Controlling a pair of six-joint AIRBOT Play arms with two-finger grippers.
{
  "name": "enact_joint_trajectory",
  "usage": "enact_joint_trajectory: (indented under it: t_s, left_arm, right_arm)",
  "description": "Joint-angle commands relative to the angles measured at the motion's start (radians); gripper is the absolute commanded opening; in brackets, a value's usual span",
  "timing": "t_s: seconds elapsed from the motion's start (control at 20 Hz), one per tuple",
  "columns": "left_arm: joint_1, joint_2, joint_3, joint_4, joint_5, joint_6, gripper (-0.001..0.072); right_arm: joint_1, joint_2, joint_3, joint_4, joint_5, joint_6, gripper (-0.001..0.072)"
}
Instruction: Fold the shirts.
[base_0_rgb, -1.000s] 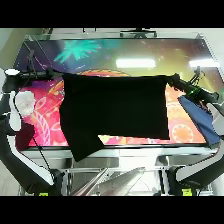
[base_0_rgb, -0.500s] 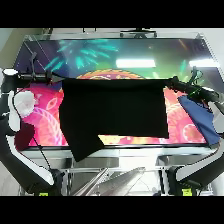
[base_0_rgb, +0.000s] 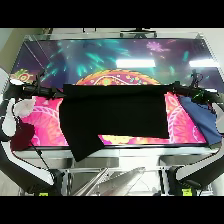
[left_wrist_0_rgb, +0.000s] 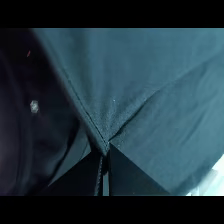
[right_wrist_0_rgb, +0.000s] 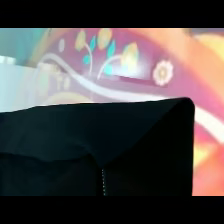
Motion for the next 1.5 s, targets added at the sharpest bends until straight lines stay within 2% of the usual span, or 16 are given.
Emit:
enact_joint_trajectory:
  t_s: [0.0, 0.15, 0.2, 0.25, 0.3, 0.35, 0.4, 0.55, 0.65, 0.75, 0.9, 1.1, 1.25, 1.45]
  left_arm:
    - [0.001, 0.009, -0.060, 0.026, 0.021, -0.002, 0.0016]
    - [0.001, 0.009, -0.058, 0.022, 0.018, -0.002, 0.0027]
    - [0.001, 0.009, -0.058, 0.018, 0.018, -0.016, 0.0028]
    - [0.001, 0.010, -0.056, 0.019, 0.010, -0.034, 0.0228]
    - [0.011, 0.010, -0.050, 0.021, -0.015, -0.073, 0.0400]
    - [0.025, 0.009, -0.028, 0.030, -0.061, -0.123, 0.0435]
    - [0.044, 0.009, -0.002, 0.027, -0.117, -0.151, 0.0434]
    - [0.108, 0.030, 0.061, 0.026, -0.274, -0.250, 0.0427]
    - [0.143, 0.117, -0.008, 0.026, -0.285, -0.253, 0.0424]
    - [0.173, 0.242, -0.154, 0.026, -0.267, -0.213, 0.0425]
    - [0.215, 0.446, -0.458, 0.027, -0.216, -0.142, 0.0426]
    - [0.256, 0.629, -0.776, 0.066, -0.056, -0.134, 0.0426]
    - [0.268, 0.678, -0.881, 0.155, -0.005, -0.170, 0.0427]
    - [0.268, 0.715, -0.972, 0.158, -0.005, -0.170, 0.0426]
  right_arm:
    - [-0.002, -0.001, 0.001, -0.041, -0.012, 0.008, 0.0017]
    - [-0.002, -0.001, 0.001, -0.041, -0.010, 0.008, 0.0018]
    - [-0.002, 0.000, 0.001, -0.041, -0.008, 0.015, 0.0102]
    - [-0.005, 0.000, 0.001, -0.047, -0.002, 0.057, 0.0416]
    - [-0.013, 0.004, 0.001, -0.058, 0.013, 0.101, 0.0515]
    - [-0.032, 0.014, 0.002, -0.074, 0.043, 0.134, 0.0479]
    - [-0.060, 0.025, 0.001, -0.077, 0.087, 0.148, 0.0426]
    - [-0.150, 0.078, 0.000, -0.092, 0.265, 0.192, 0.0426]
    - [-0.192, 0.130, -0.014, -0.185, 0.360, 0.223, 0.0425]
    - [-0.217, 0.204, -0.077, -0.308, 0.405, 0.224, 0.0425]
    - [-0.248, 0.361, -0.290, -0.481, 0.327, 0.212, 0.0426]
    - [-0.258, 0.531, -0.573, -0.560, 0.108, 0.187, 0.0428]
    - [-0.247, 0.538, -0.654, -0.576, 0.042, 0.187, 0.0428]
    - [-0.179, 0.491, -0.663, -0.578, 0.044, 0.161, 0.0428]
